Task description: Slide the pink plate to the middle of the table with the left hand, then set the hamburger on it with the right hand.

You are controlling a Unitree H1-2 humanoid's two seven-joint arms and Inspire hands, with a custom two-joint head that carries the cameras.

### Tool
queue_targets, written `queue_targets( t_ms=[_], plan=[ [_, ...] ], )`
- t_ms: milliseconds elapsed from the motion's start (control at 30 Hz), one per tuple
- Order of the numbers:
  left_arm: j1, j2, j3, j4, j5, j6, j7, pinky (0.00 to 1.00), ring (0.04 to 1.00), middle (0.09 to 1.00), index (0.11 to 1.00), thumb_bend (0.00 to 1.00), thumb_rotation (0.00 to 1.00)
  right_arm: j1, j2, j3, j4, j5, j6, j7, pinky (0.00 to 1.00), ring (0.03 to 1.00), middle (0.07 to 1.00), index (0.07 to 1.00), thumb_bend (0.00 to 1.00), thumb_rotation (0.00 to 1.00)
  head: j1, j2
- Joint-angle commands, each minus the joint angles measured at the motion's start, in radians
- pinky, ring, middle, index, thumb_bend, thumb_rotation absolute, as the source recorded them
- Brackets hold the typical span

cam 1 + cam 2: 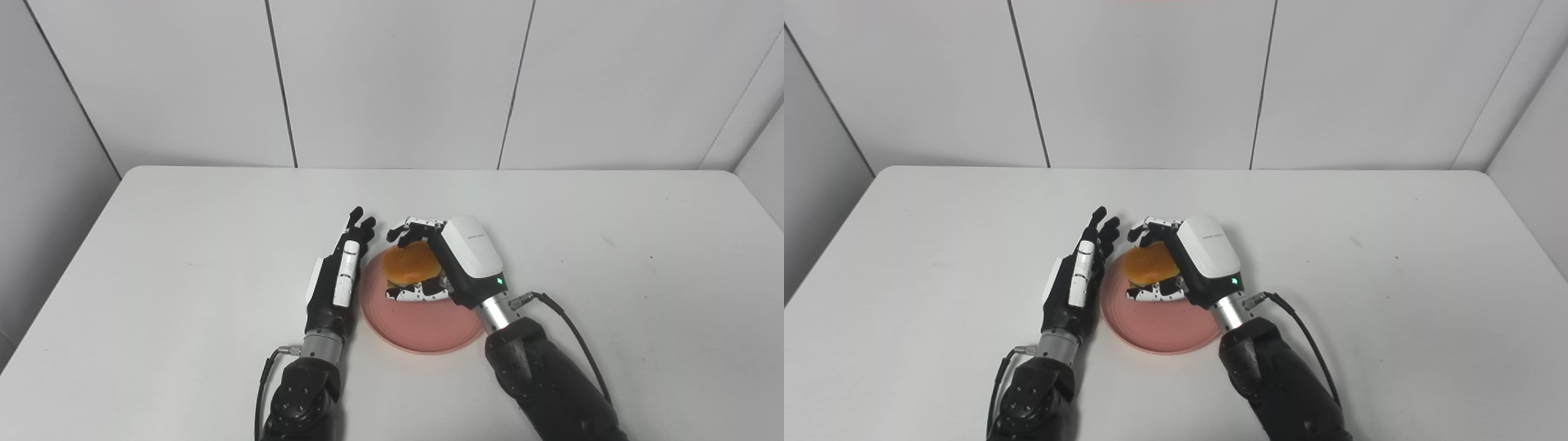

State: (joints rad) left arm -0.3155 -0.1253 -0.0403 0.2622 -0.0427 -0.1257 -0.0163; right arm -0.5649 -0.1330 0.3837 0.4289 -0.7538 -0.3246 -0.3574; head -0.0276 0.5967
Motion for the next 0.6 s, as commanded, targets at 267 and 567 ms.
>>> queue_targets(
  t_ms=[267,567],
  plan=[
    [0.046,-0.003,0.005,0.043,-0.020,0.012,-0.008,1.00,0.939,0.927,0.936,0.64,1.00,0.020,-0.020,-0.018,-0.068,0.016,-0.033,0.006,0.39,0.403,0.493,0.548,0.51,0.00,-0.010,0.004],
    [0.039,0.000,0.006,0.055,-0.028,0.006,-0.011,1.00,0.937,0.930,0.946,0.64,1.00,0.051,-0.016,-0.028,-0.093,0.018,-0.025,0.015,0.37,0.396,0.481,0.550,0.51,0.00,-0.015,0.002]
  ],
)
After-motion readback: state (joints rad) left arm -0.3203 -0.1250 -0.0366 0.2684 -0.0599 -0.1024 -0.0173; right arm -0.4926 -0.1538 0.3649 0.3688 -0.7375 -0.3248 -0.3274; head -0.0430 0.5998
